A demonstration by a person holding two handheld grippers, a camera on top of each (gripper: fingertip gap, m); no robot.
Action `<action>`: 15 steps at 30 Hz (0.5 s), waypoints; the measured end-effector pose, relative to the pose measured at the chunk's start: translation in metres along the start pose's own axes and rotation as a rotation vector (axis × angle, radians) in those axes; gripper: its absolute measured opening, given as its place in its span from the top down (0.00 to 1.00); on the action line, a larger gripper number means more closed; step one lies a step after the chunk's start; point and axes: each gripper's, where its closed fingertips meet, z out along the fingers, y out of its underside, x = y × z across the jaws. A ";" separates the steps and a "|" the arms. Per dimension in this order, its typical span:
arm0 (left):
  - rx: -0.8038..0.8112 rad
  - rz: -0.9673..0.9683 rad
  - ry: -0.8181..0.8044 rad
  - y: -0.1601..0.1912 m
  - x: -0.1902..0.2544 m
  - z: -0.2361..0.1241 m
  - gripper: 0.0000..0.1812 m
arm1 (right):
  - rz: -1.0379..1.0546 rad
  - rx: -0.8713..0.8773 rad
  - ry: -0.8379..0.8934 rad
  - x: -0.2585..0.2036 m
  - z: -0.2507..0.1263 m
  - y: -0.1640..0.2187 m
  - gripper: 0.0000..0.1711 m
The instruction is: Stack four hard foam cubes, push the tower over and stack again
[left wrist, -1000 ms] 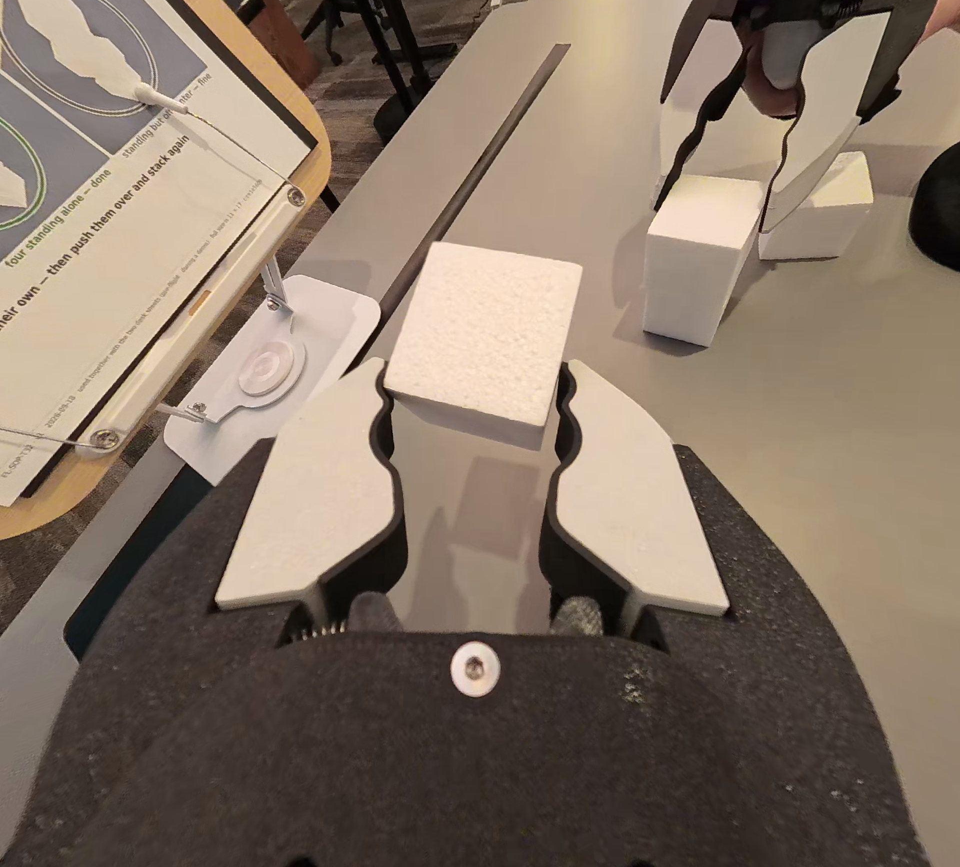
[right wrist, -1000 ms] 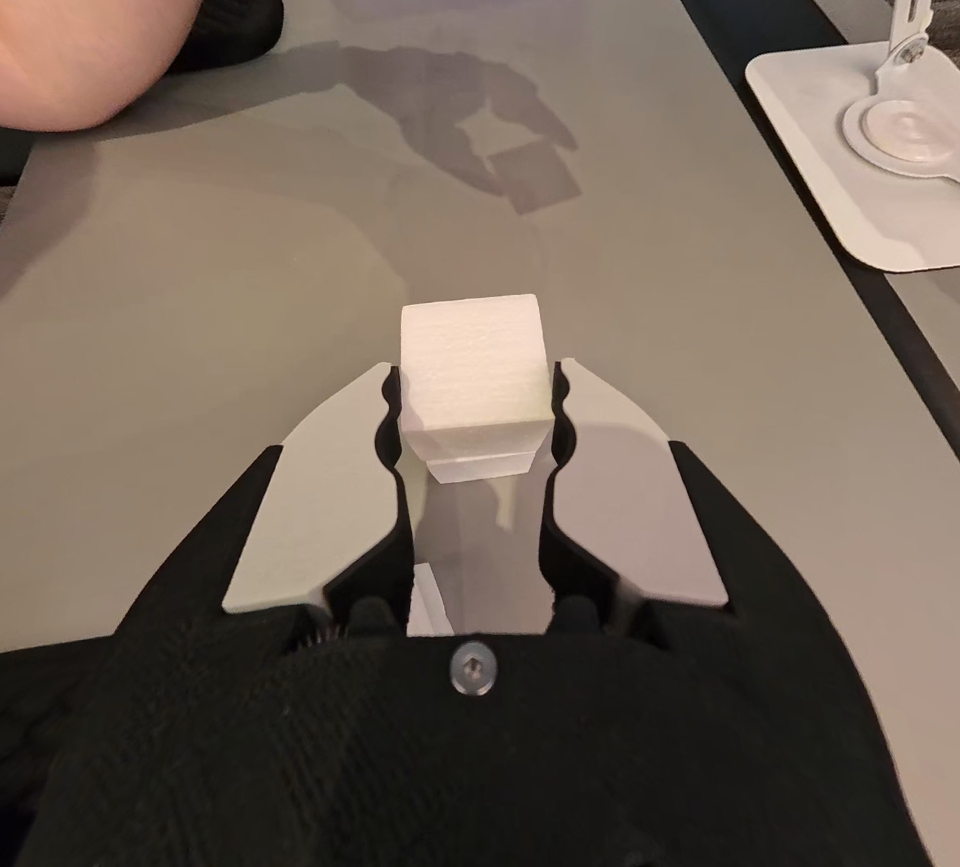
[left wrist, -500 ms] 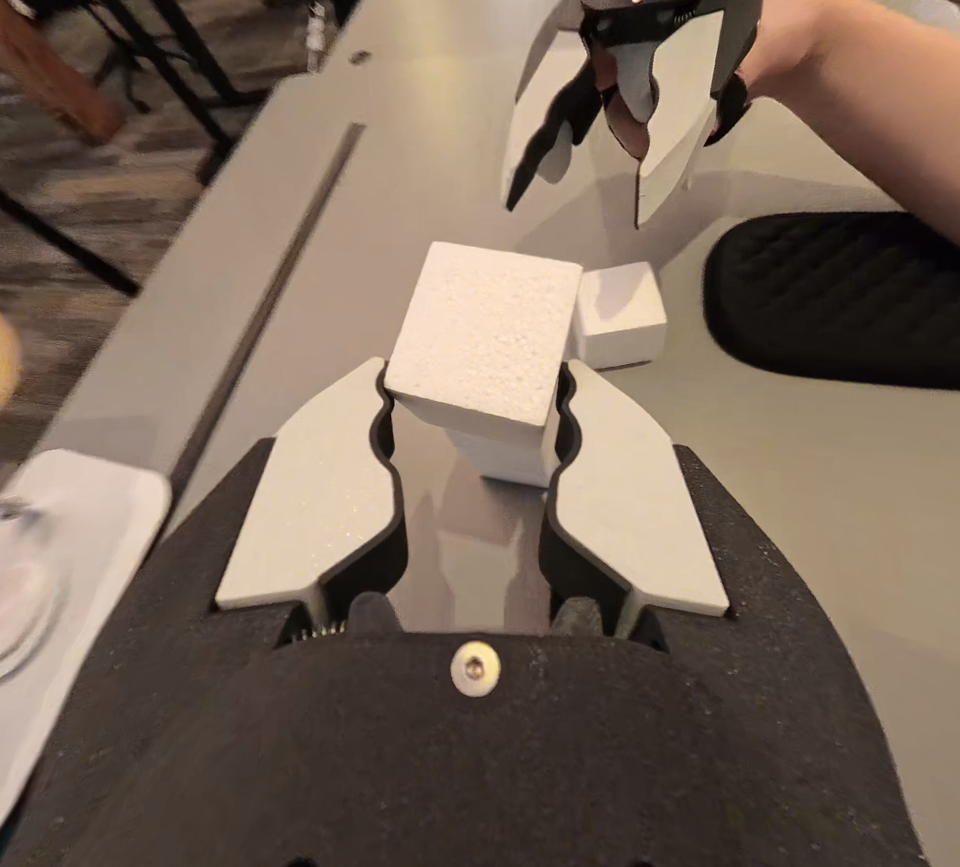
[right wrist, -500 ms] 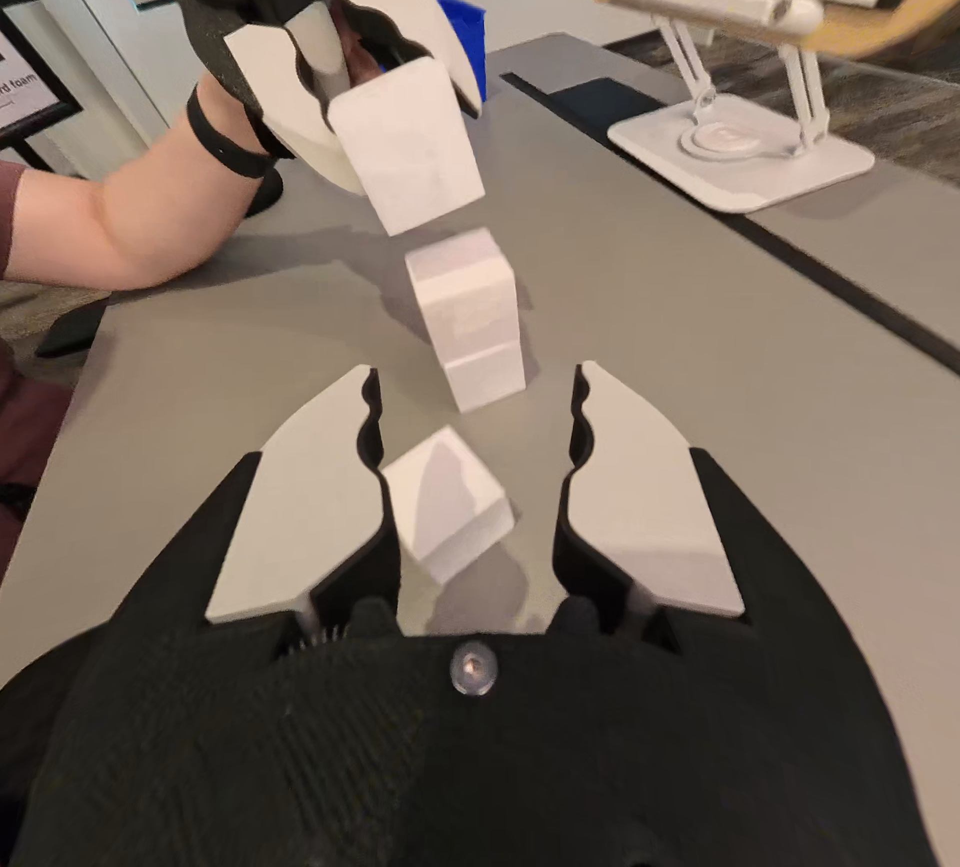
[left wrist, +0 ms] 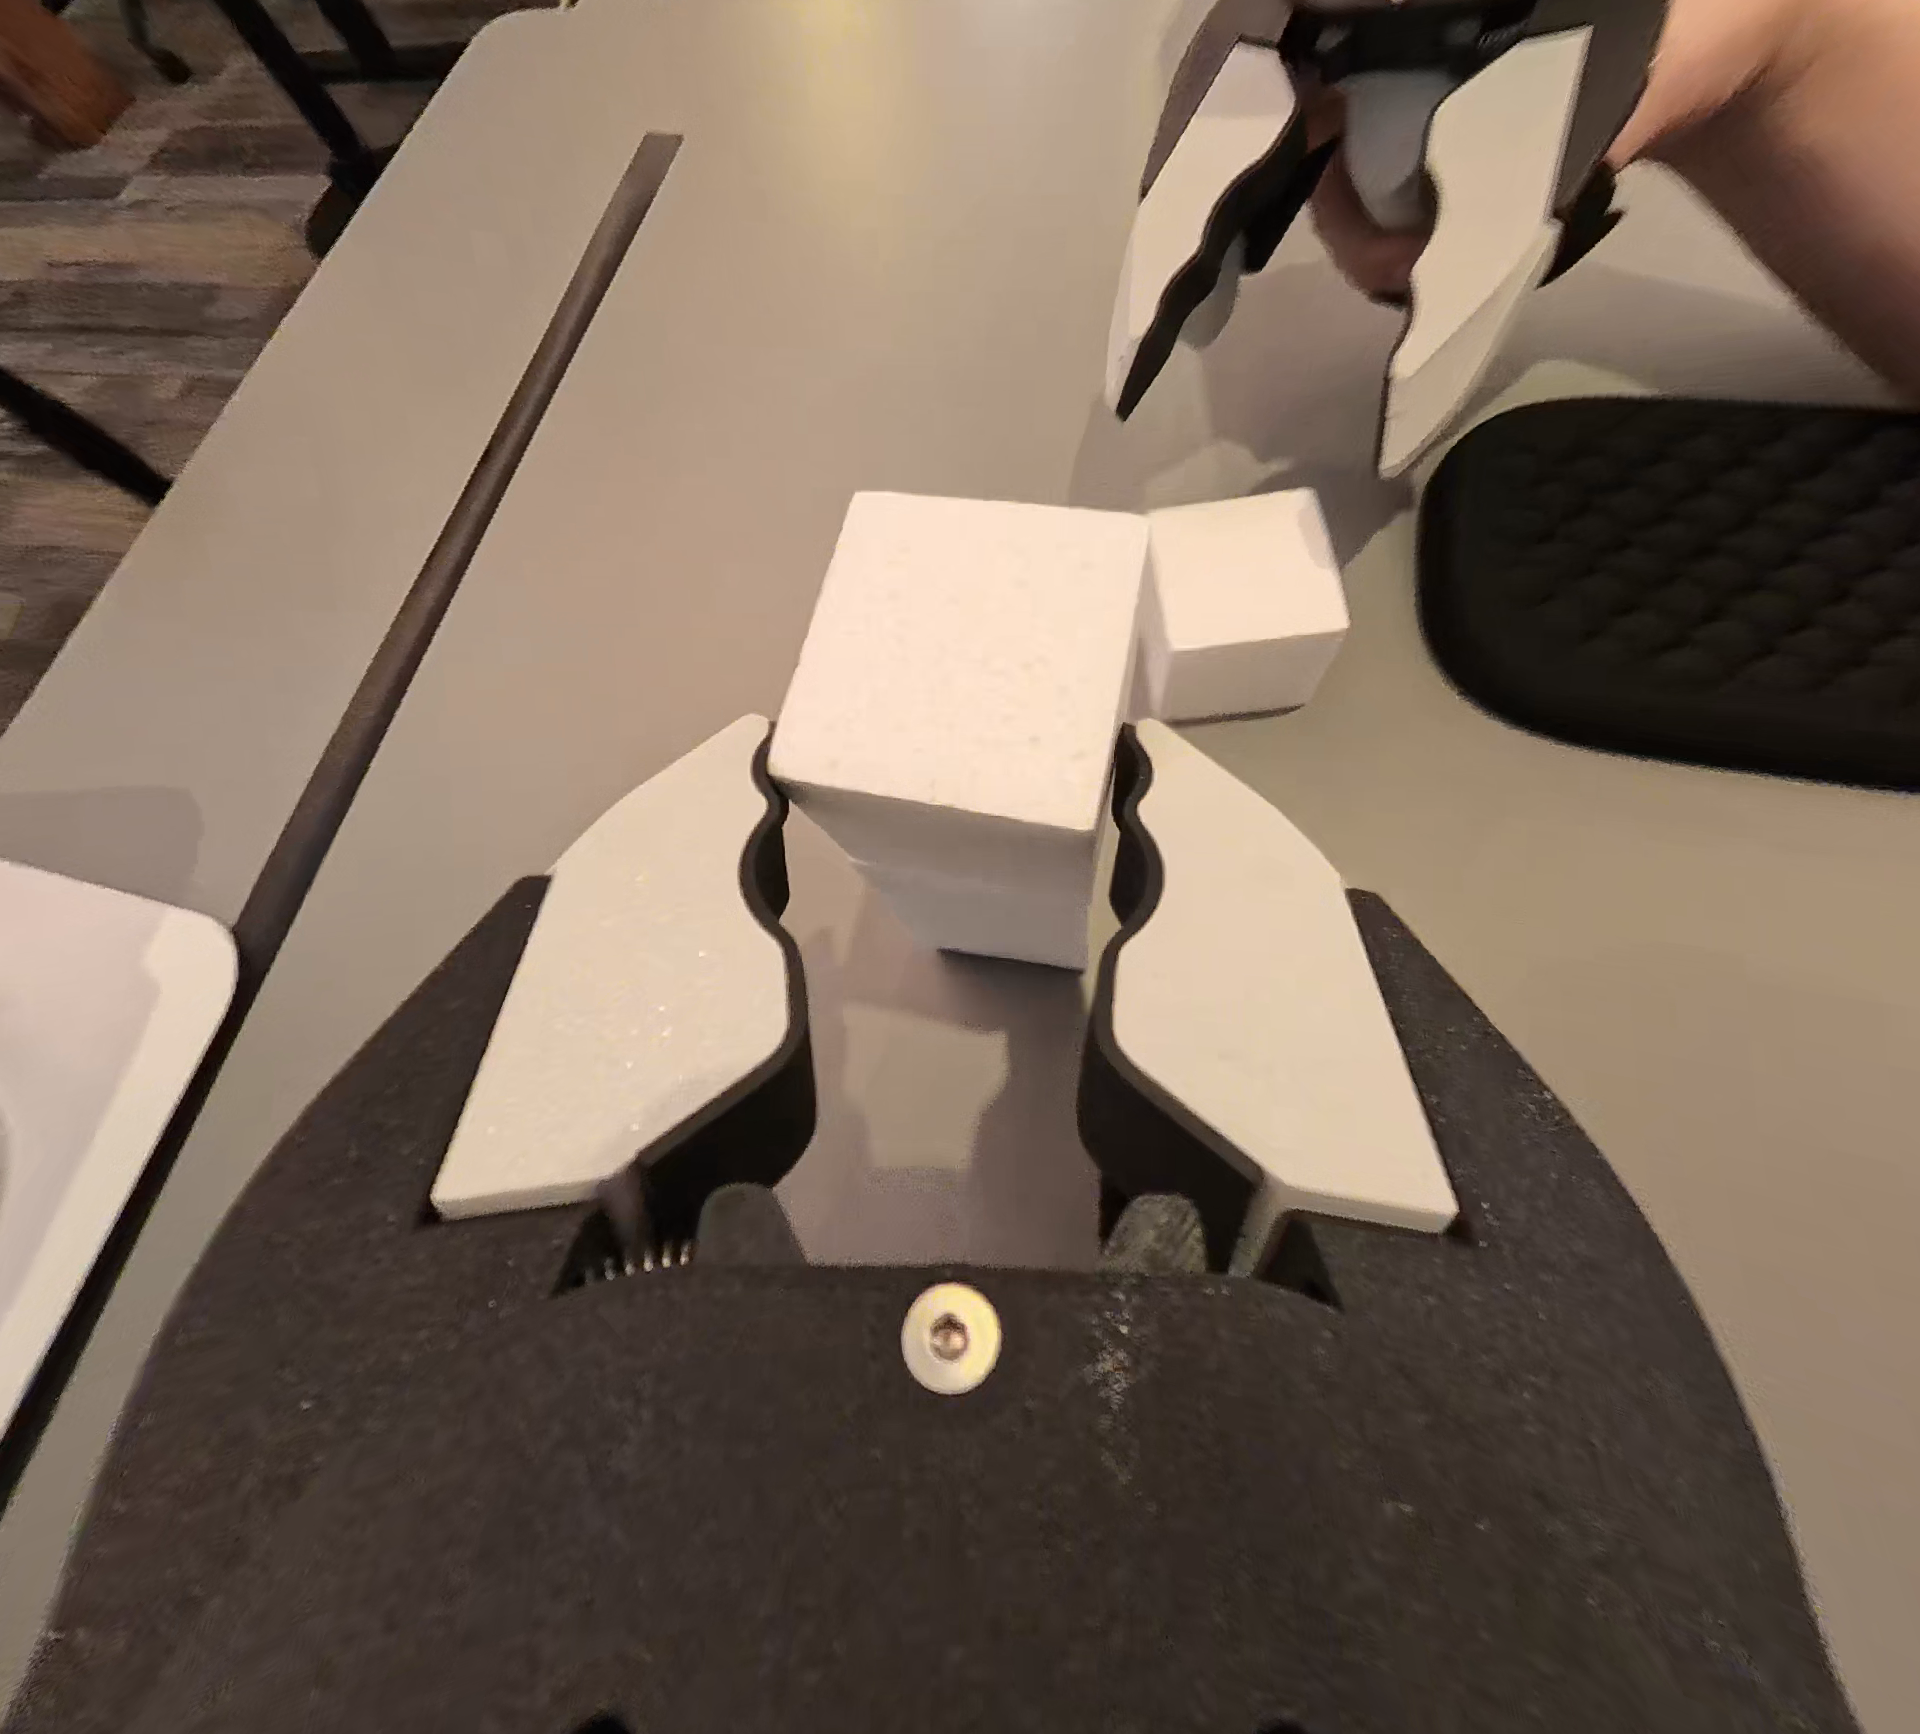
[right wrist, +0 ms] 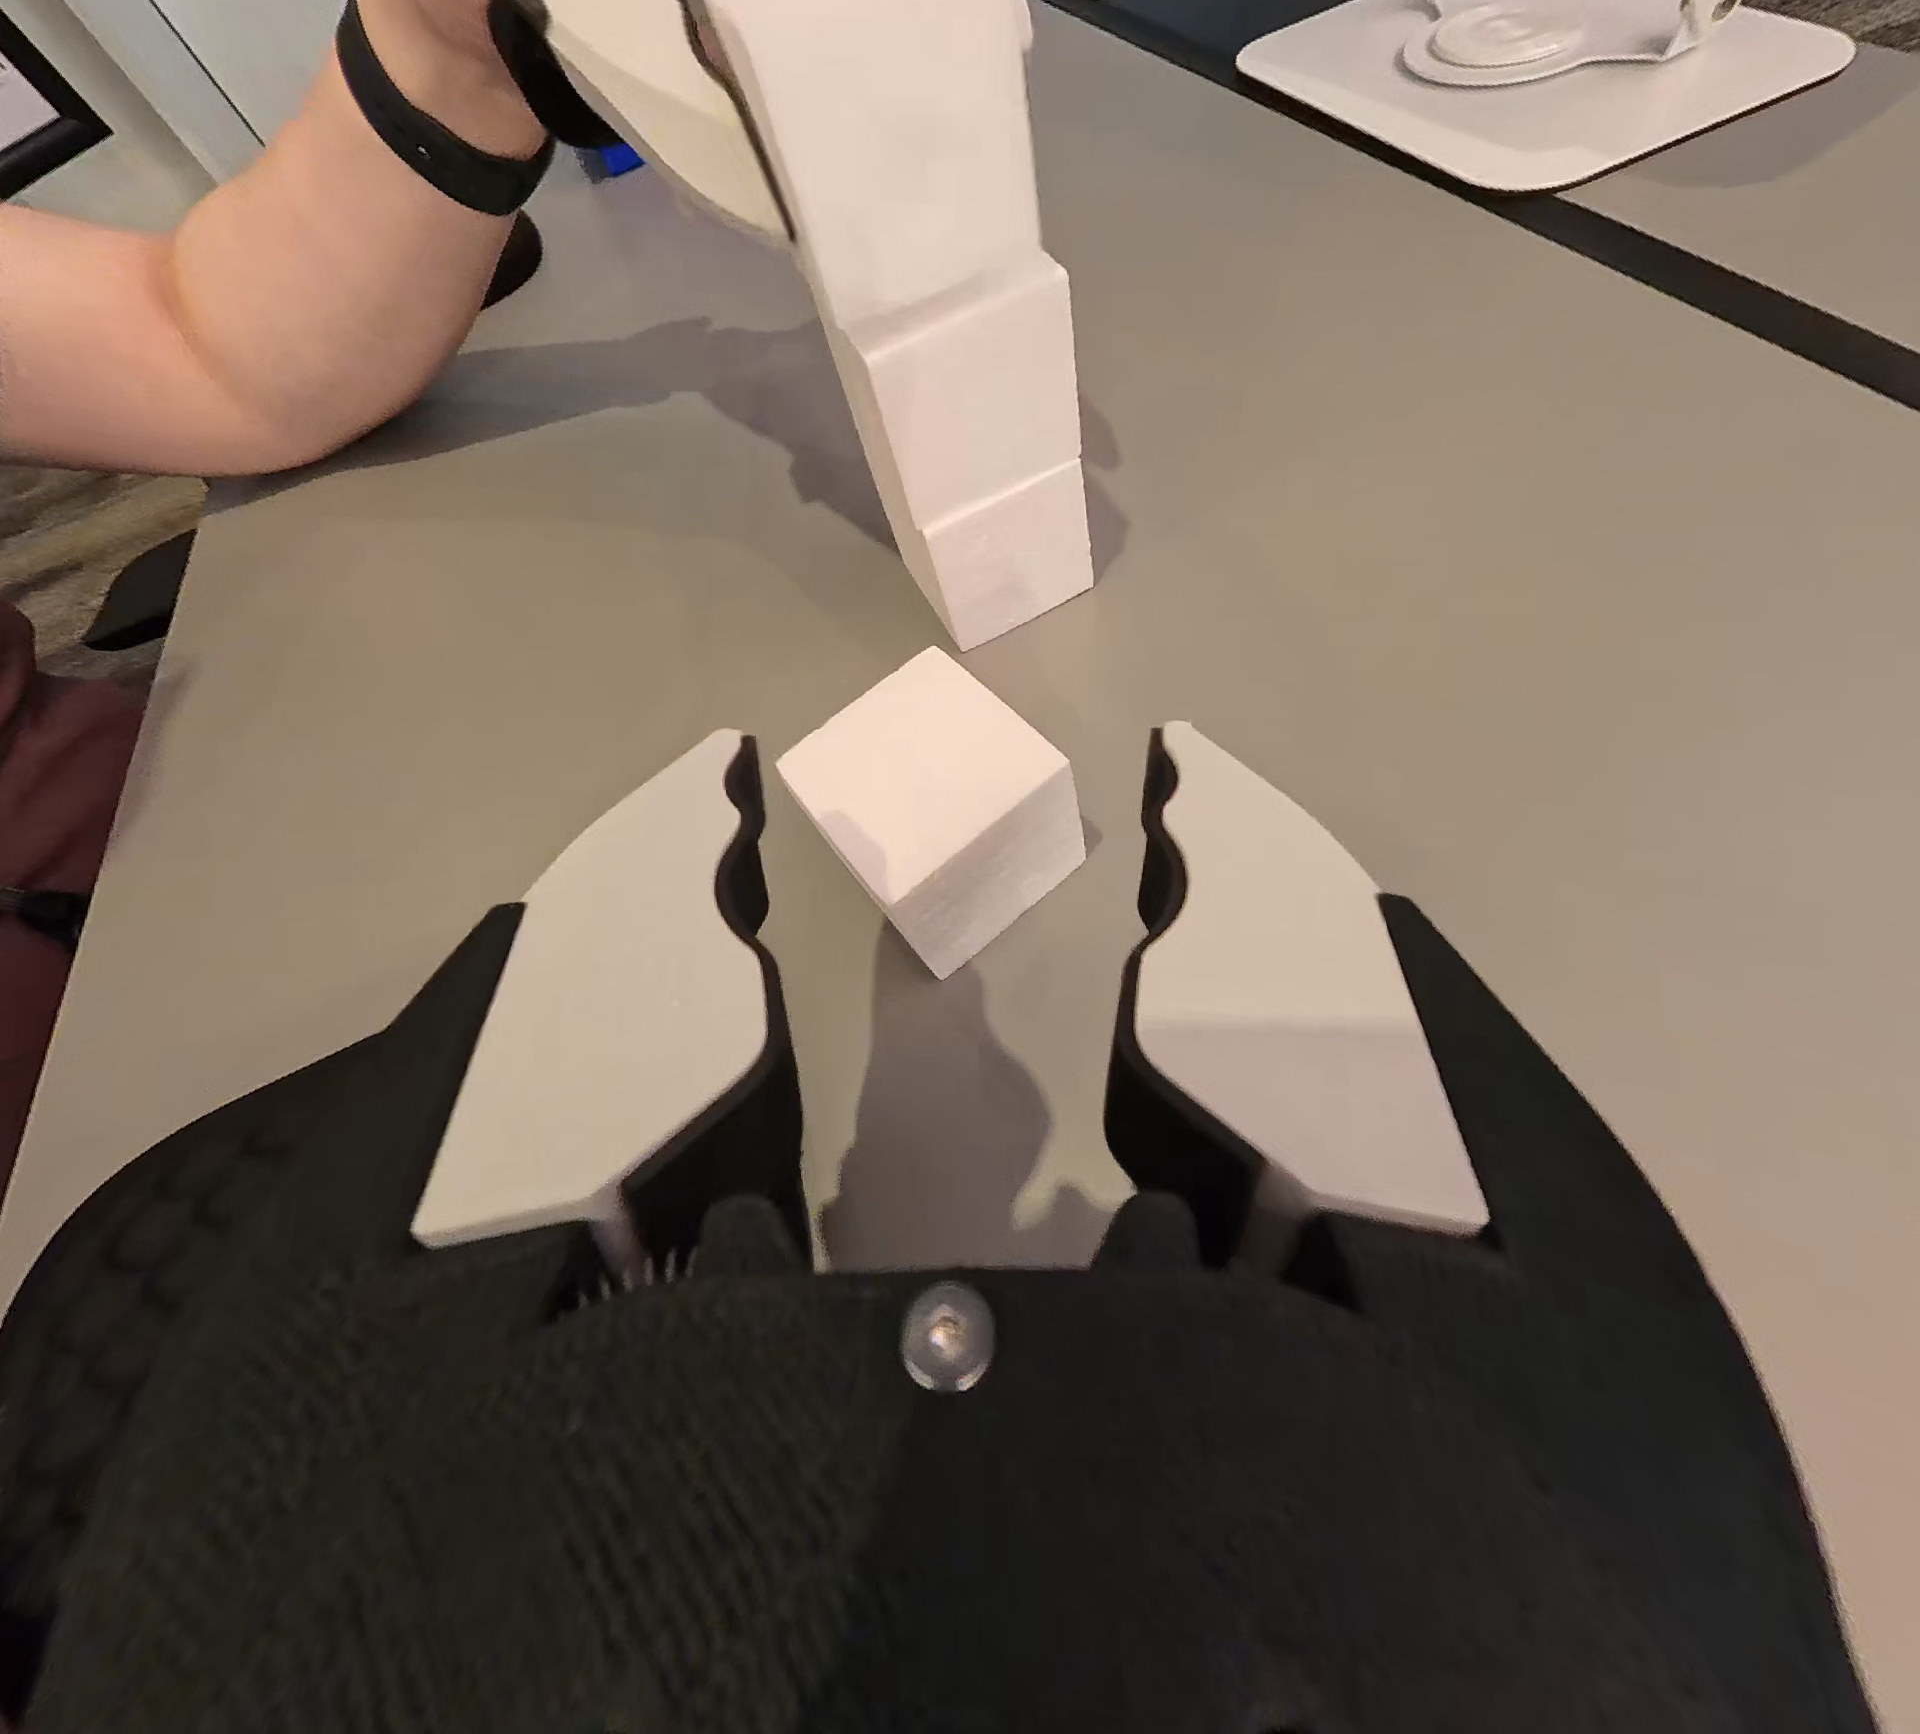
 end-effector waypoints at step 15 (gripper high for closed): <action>0.127 -0.062 -0.078 -0.022 -0.015 -0.050 0.52 | -0.070 -0.164 -0.070 -0.008 0.036 0.033 0.55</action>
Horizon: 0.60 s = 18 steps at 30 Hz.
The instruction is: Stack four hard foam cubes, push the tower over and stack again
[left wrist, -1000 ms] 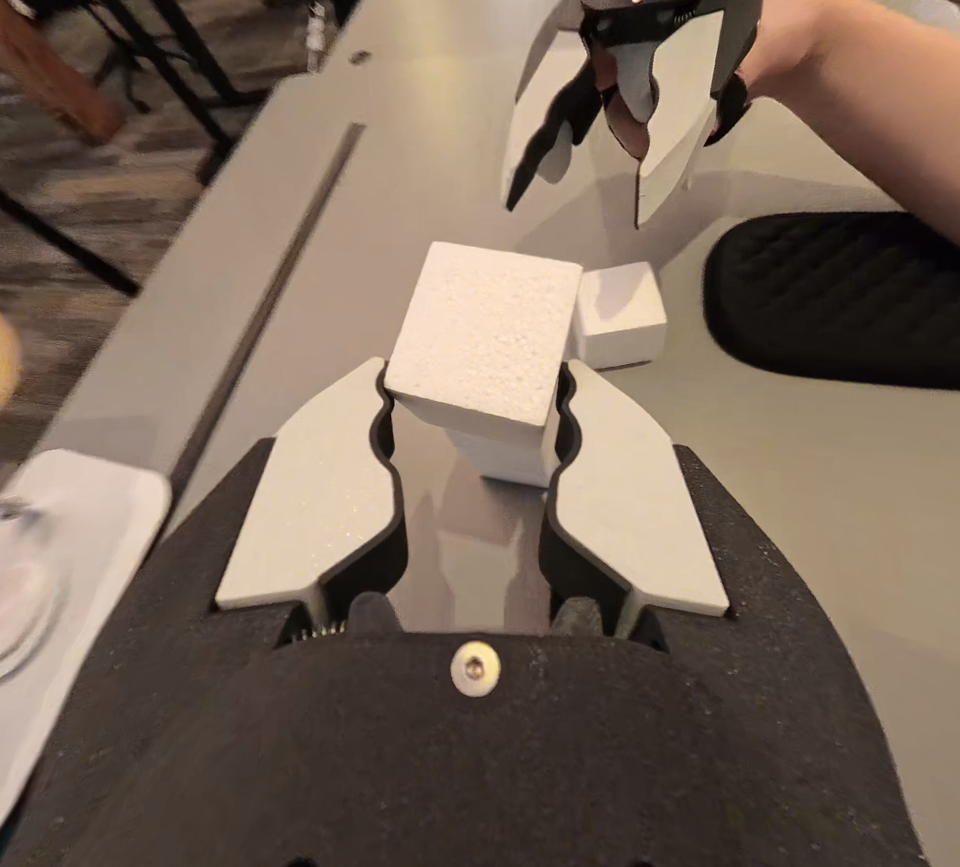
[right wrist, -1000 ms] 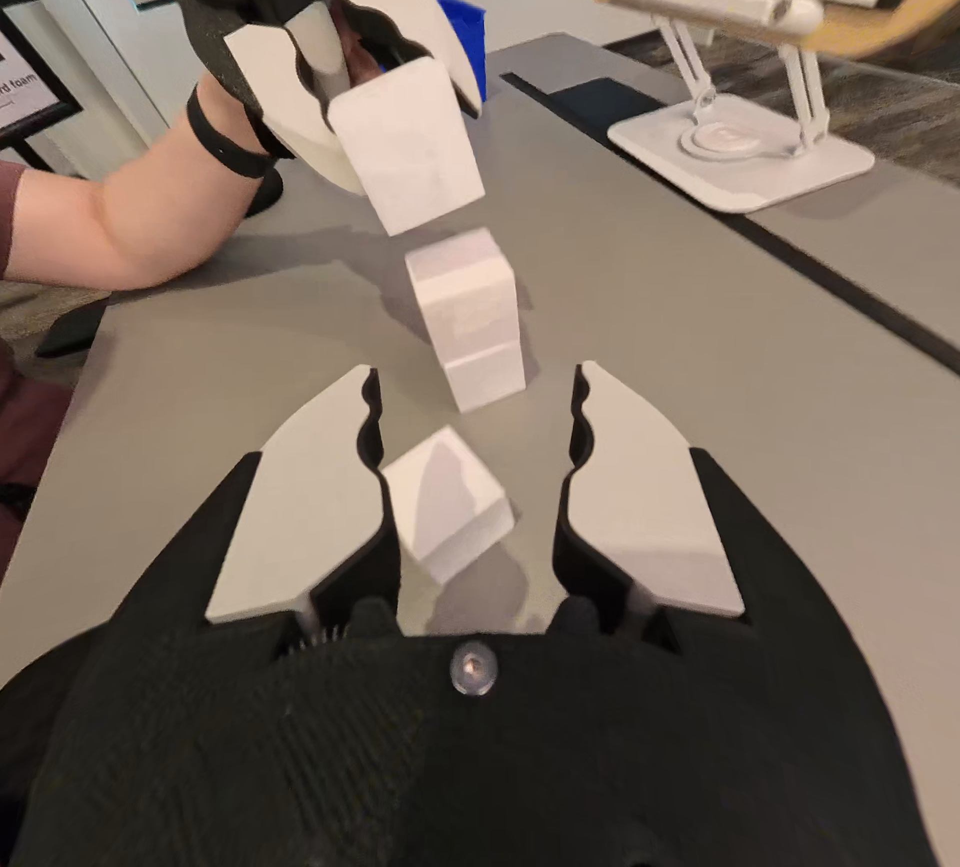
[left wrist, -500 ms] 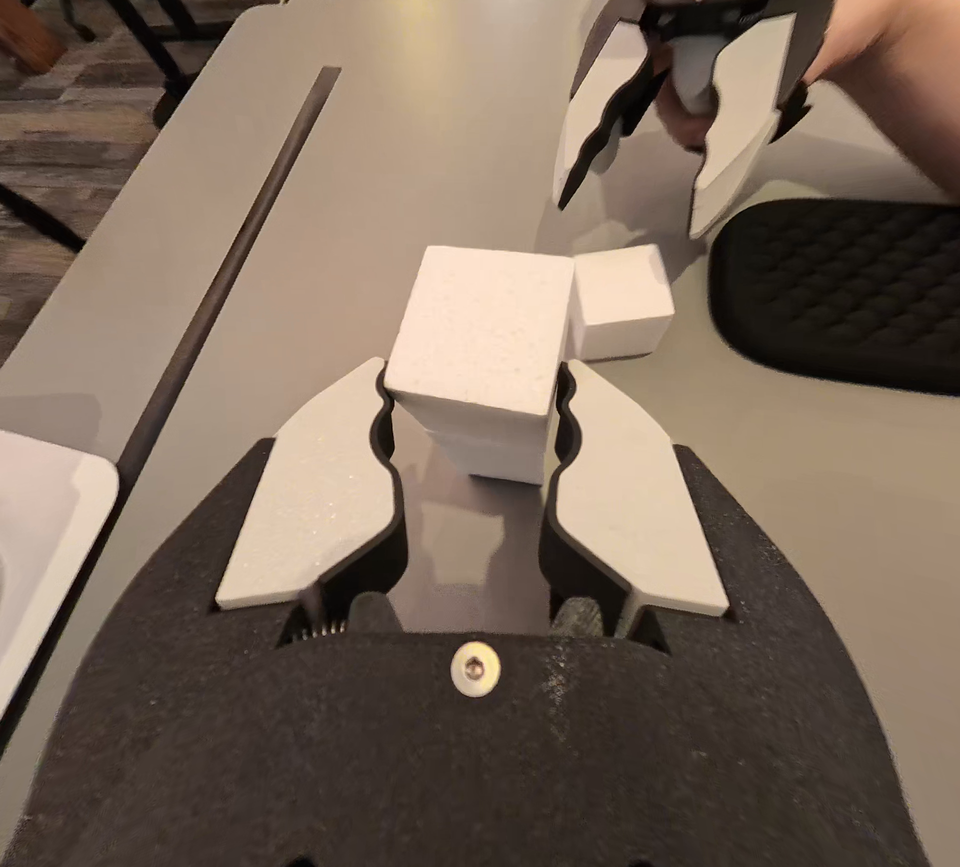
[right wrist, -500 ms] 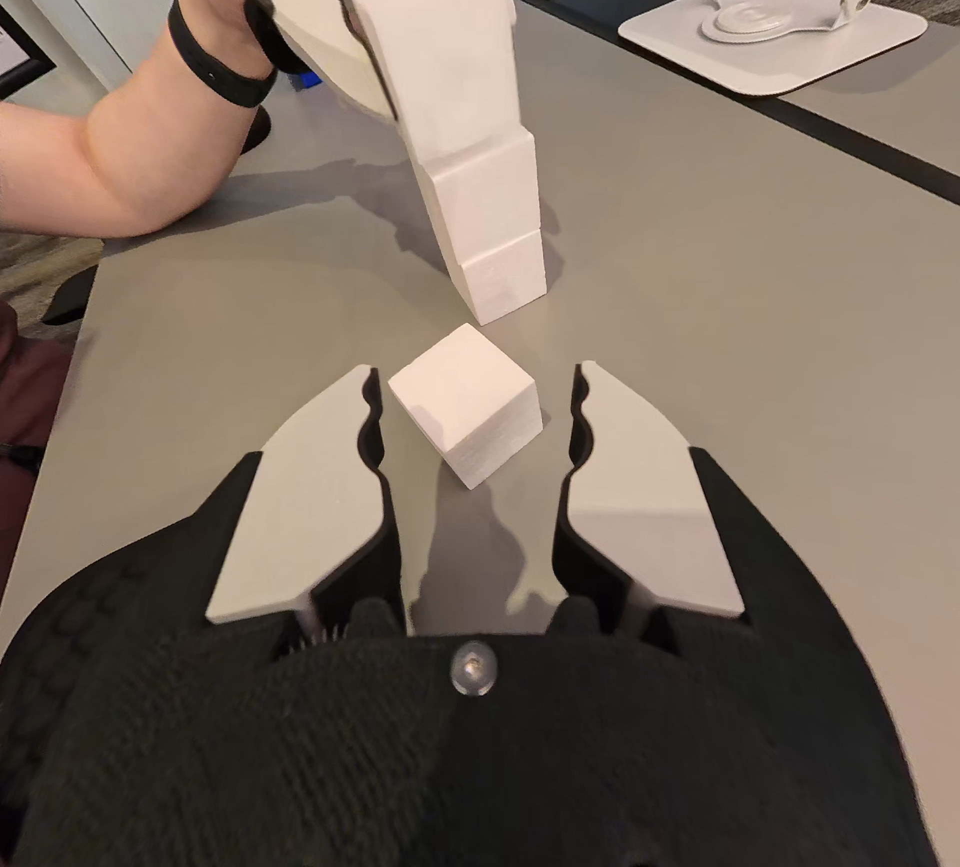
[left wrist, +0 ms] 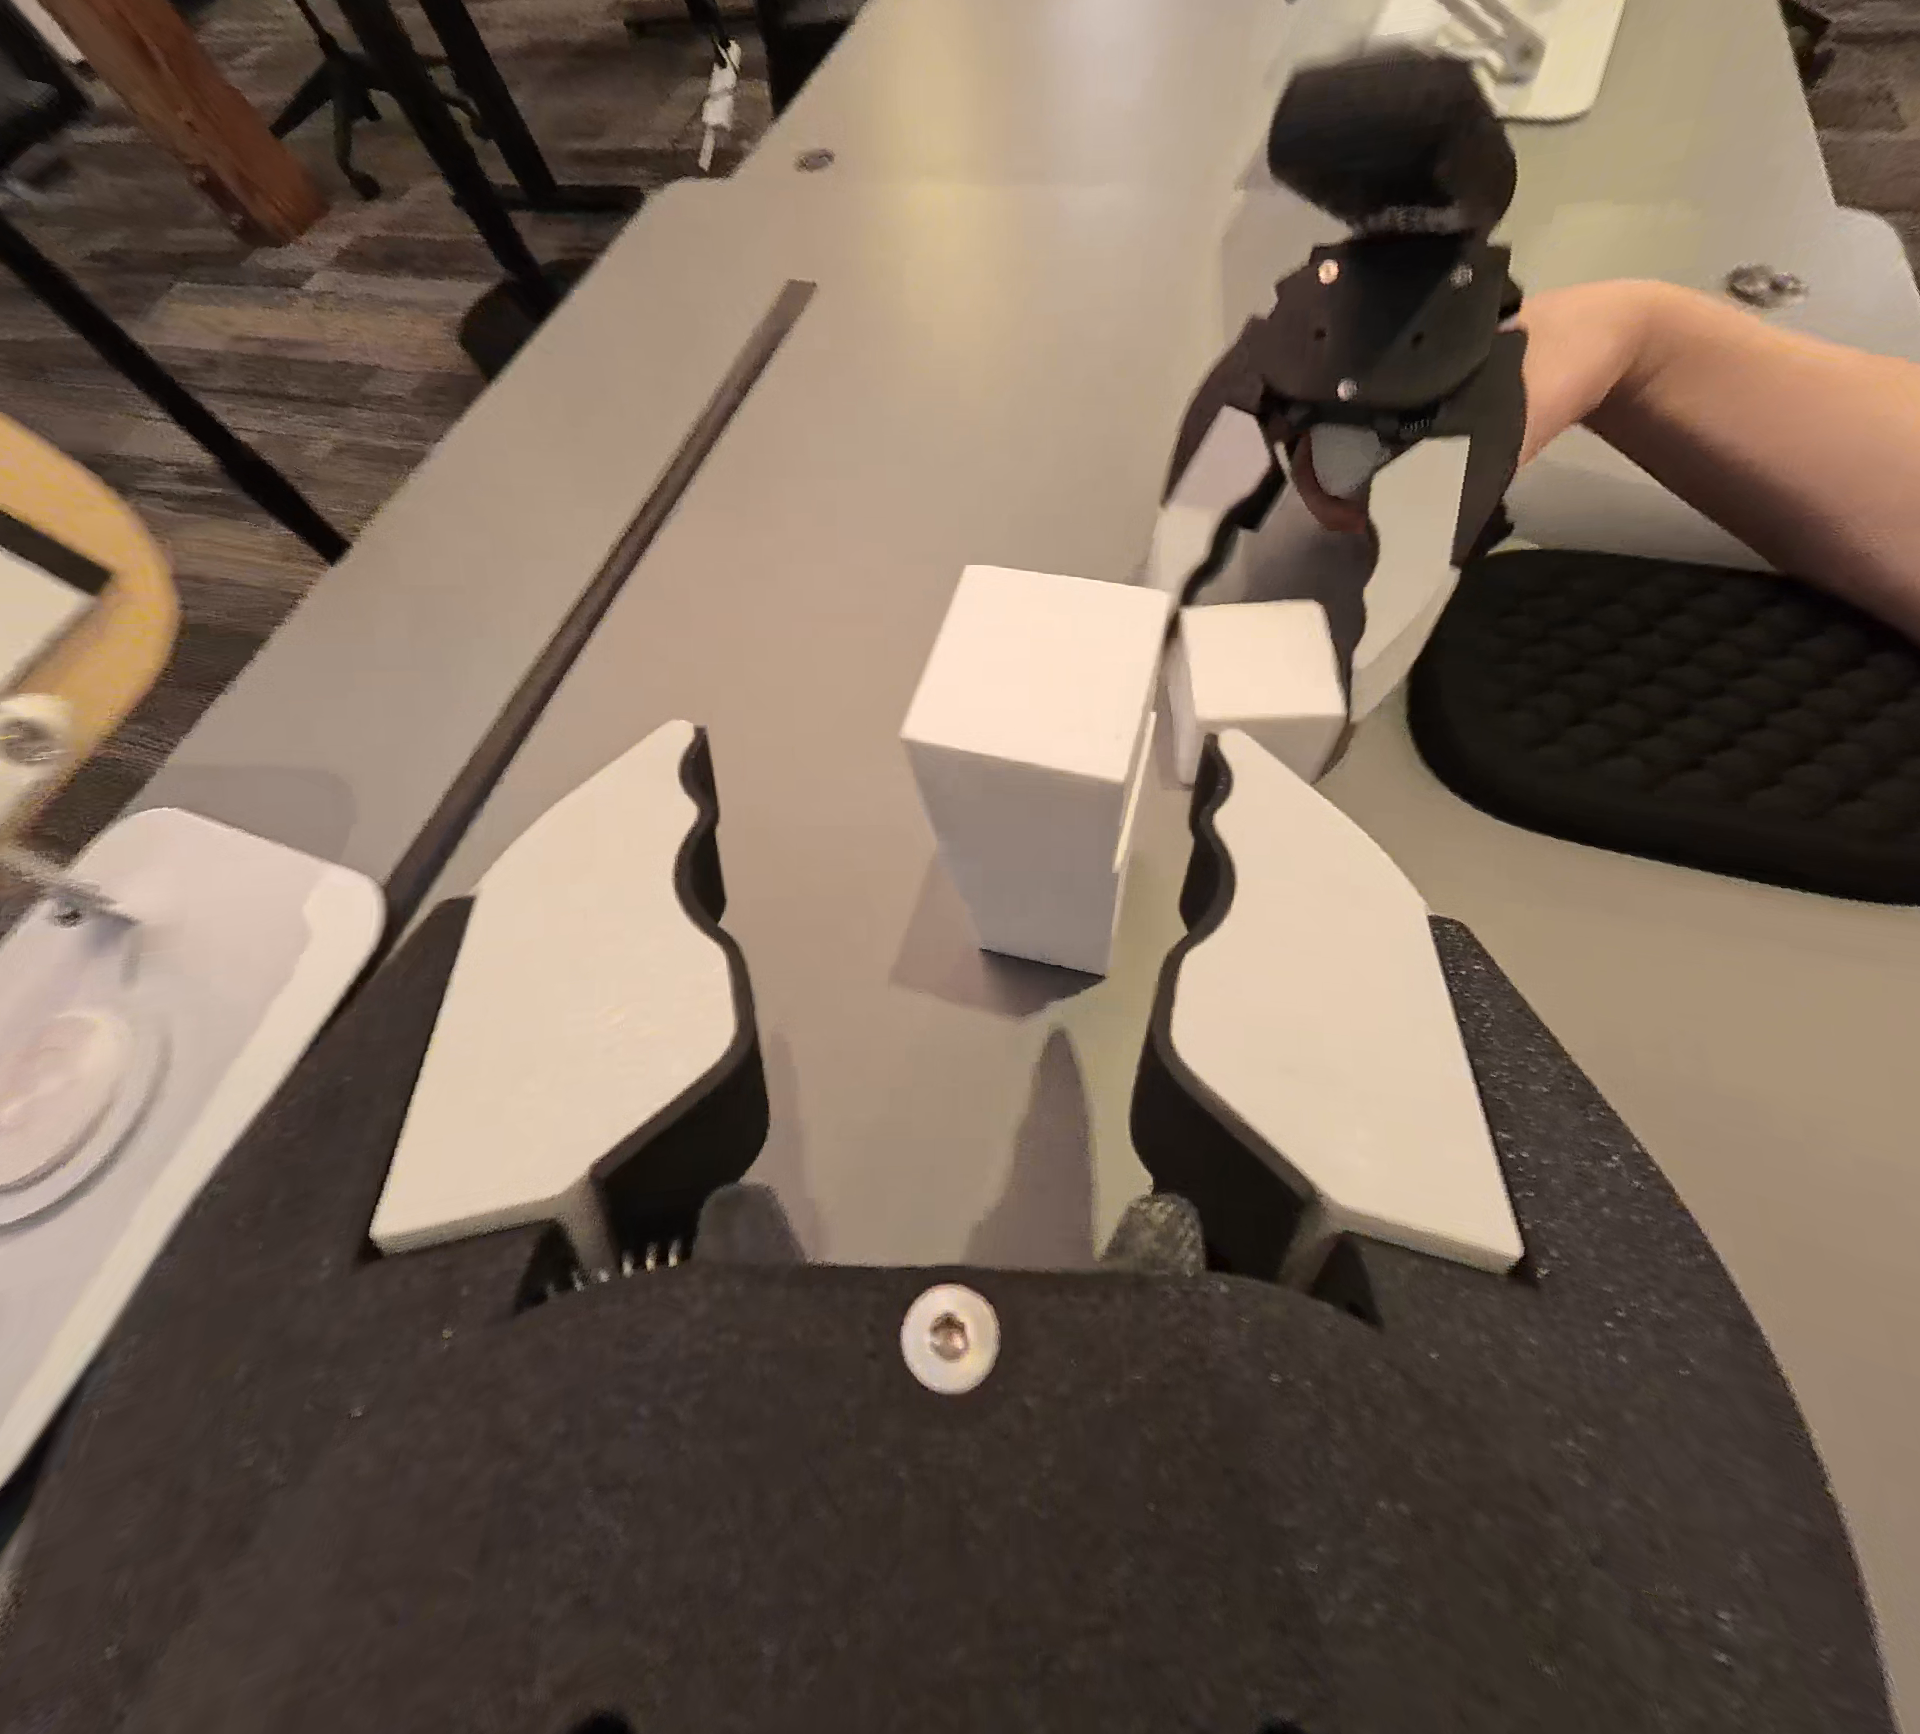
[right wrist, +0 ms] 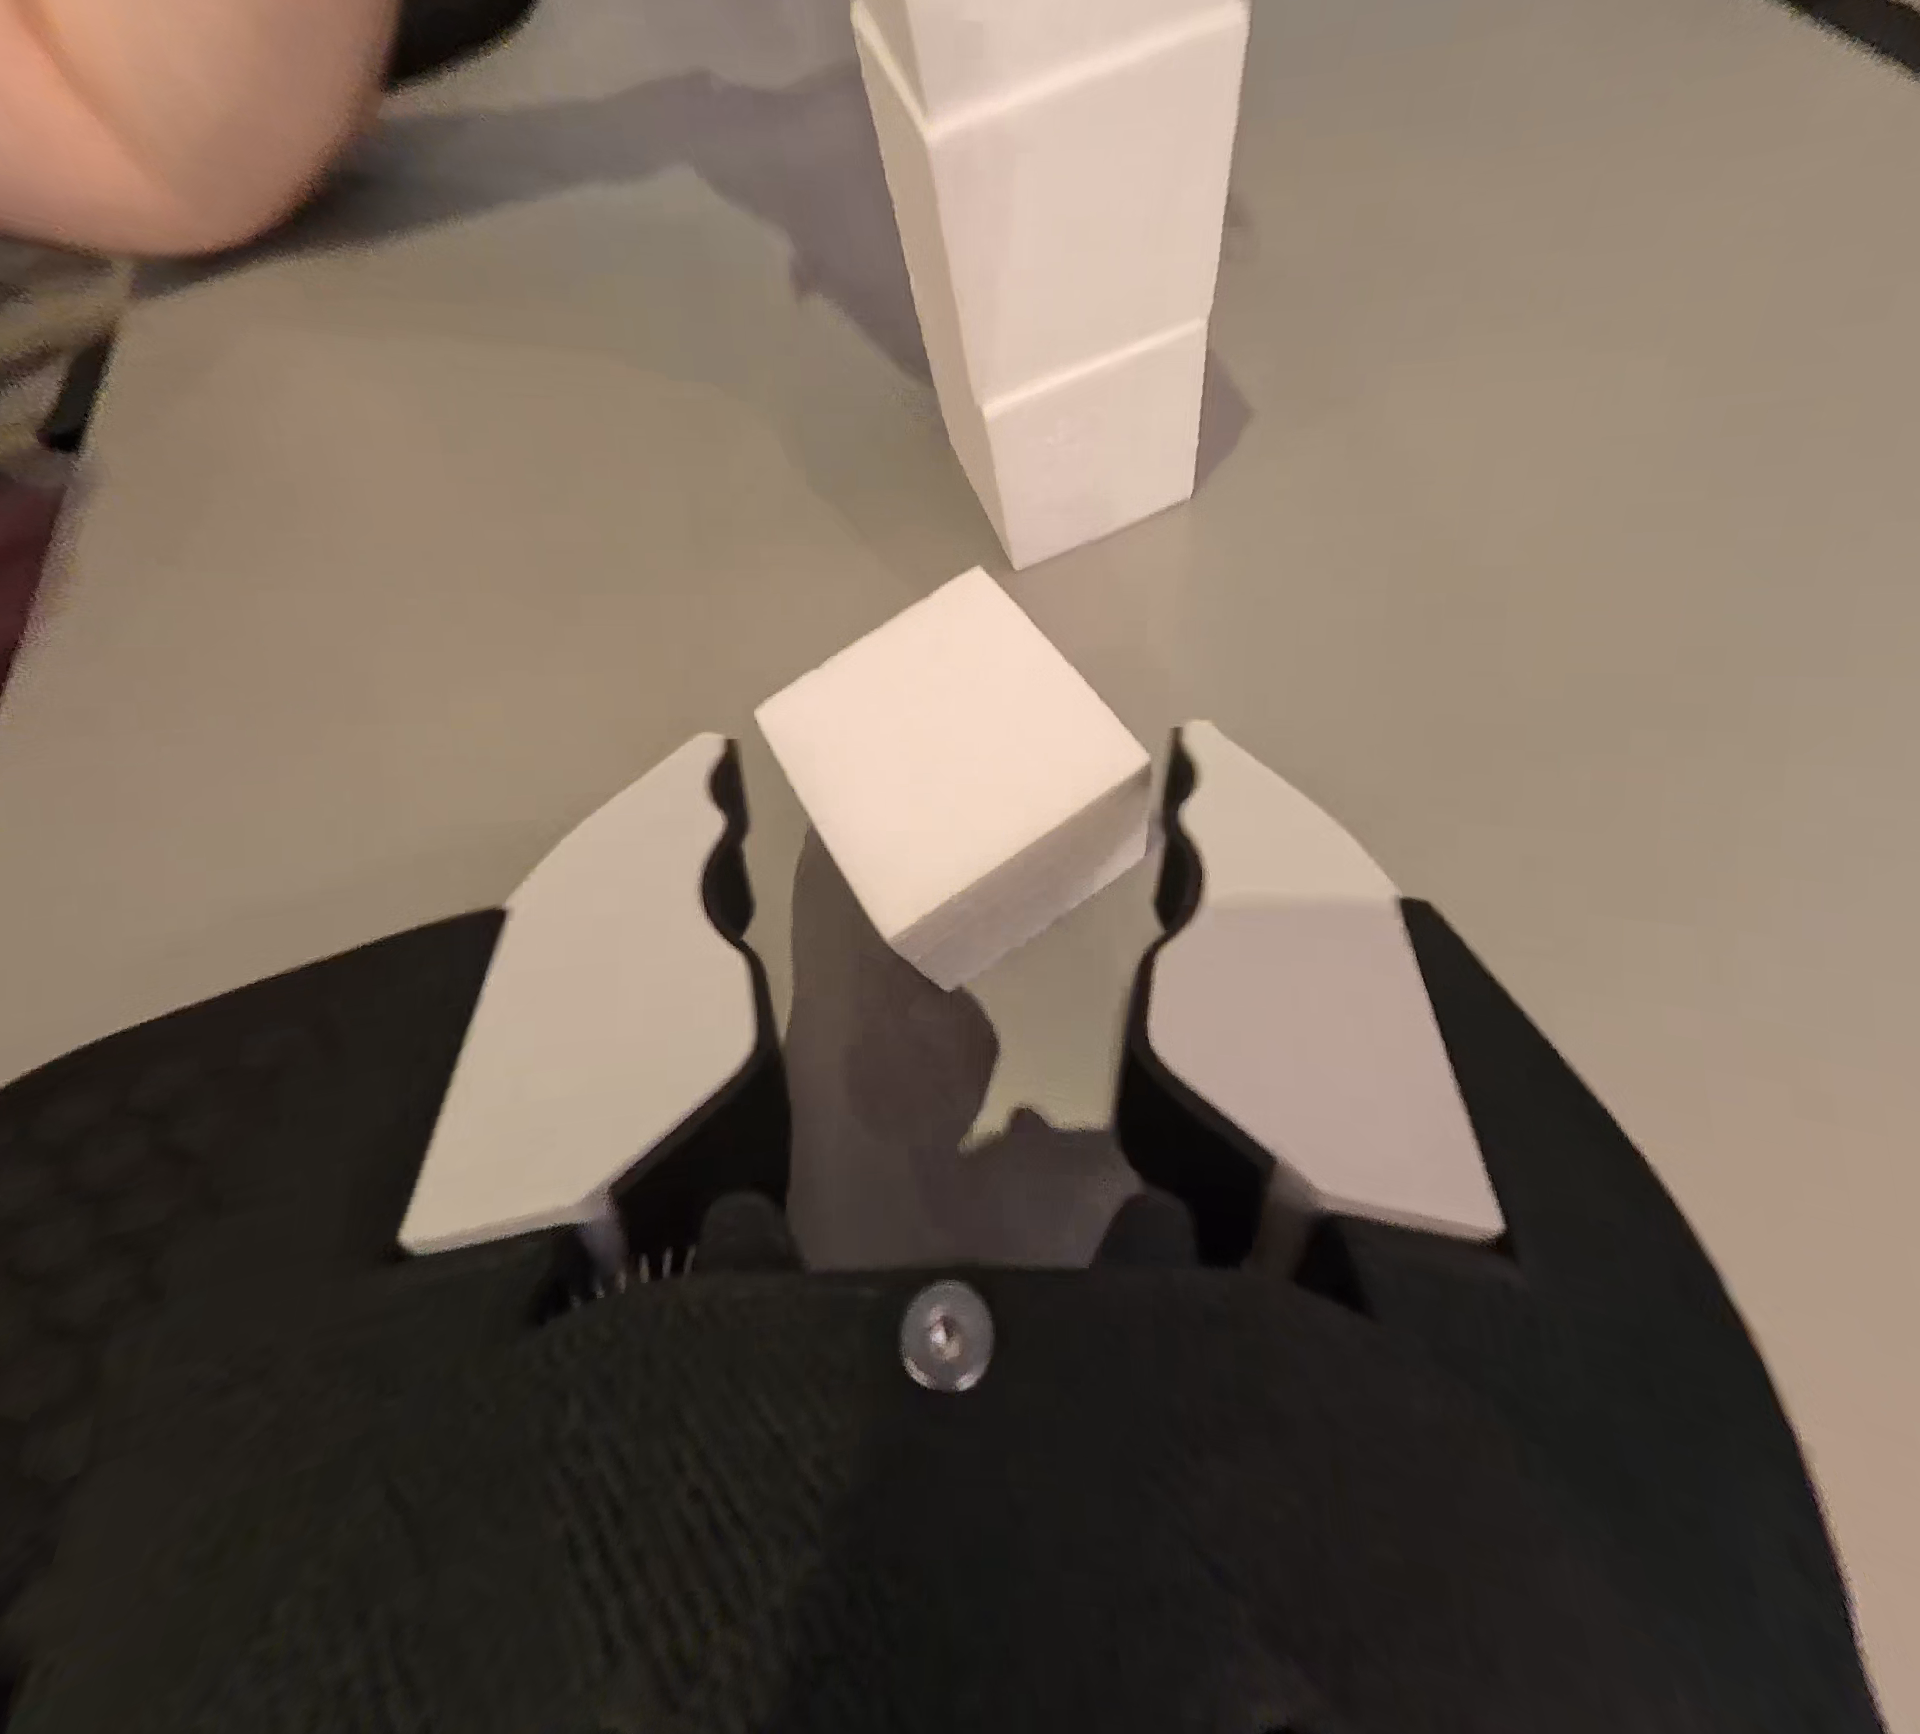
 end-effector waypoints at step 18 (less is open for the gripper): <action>0.185 -0.011 -0.301 -0.030 -0.054 -0.127 0.57 | 0.071 0.189 0.235 -0.005 -0.013 -0.188 0.60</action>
